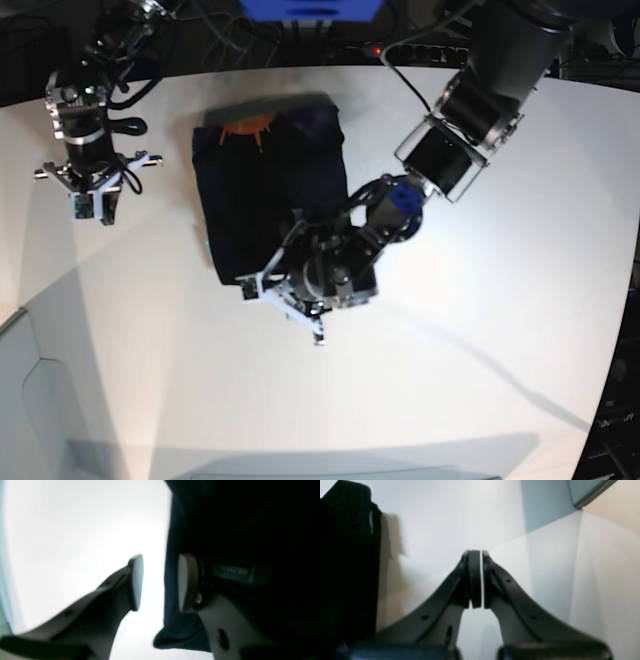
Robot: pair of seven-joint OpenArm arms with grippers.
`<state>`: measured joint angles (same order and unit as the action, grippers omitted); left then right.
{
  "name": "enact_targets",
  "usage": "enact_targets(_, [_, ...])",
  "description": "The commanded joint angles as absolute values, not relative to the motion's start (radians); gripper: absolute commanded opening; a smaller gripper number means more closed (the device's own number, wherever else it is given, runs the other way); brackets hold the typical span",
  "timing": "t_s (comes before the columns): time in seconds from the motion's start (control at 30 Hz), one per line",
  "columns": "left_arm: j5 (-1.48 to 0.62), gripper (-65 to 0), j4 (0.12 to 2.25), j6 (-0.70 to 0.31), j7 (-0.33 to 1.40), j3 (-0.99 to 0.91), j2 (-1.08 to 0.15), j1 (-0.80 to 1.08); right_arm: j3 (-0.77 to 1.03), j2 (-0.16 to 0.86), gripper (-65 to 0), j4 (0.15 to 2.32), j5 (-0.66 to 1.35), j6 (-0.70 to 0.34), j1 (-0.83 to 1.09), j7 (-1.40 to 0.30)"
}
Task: Fold the T-shirt properly
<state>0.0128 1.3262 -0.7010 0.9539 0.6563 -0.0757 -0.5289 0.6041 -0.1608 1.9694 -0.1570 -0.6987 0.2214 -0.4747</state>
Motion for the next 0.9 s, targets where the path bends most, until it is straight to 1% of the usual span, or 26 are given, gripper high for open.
enact_targets(0.0, [0.008,-42.5,1.353,-0.698,0.955,0.651,-0.067,-0.556,0.59,-0.157,-65.0,1.989,-0.143,-0.698,0.228,-0.45])
enact_targets(0.1, [0.016,-42.5,1.382,-0.698,0.969,0.653,-0.079,-0.556,0.547,-0.157,-65.0,1.992,-0.143,-0.698,0.255,-0.443])
enact_targets(0.2, [0.077,-42.5,1.442,-0.698,0.972,0.641,-0.09,-0.556,0.498,-0.157,-65.0,1.994,-0.143,-0.698,0.285,-0.443])
enact_targets(0.3, [0.145,-42.5,1.515,-0.698,0.972,0.542,-0.15,-0.522,0.438,-0.157,-65.0,2.017,-0.143,-0.698,0.321,-0.441])
enact_targets(0.4, [0.191,-42.5,1.596,-0.698,0.972,0.372,-0.188,-0.444,0.377,-0.157,-65.0,2.025,-0.143,-0.698,0.352,-0.441])
enact_targets(0.5, [0.2,-42.5,1.673,-0.698,0.972,0.125,-0.223,-0.337,0.294,-0.157,-65.0,2.026,-0.143,-0.698,0.389,-0.435])
enact_targets(0.6, [0.199,-42.5,1.753,-0.698,0.972,-0.153,-0.229,-0.219,0.217,-0.157,-65.0,2.023,-0.143,-0.698,0.443,-0.367])
enact_targets(0.67, [0.199,-42.5,1.788,-0.698,0.972,-0.306,-0.231,-0.156,0.166,-0.157,-65.0,2.017,-0.143,-0.698,0.475,-0.312])
enact_targets(0.77, [0.199,-42.5,1.802,-0.698,0.972,-0.463,-0.231,-0.09,0.142,-0.157,-65.0,2.002,-0.143,-0.698,0.486,-0.266])
enact_targets(0.87, [0.199,-42.5,1.805,-0.698,0.972,-0.567,-0.231,-0.019,0.145,-0.157,-65.0,1.951,-0.143,-0.698,0.479,-0.254])
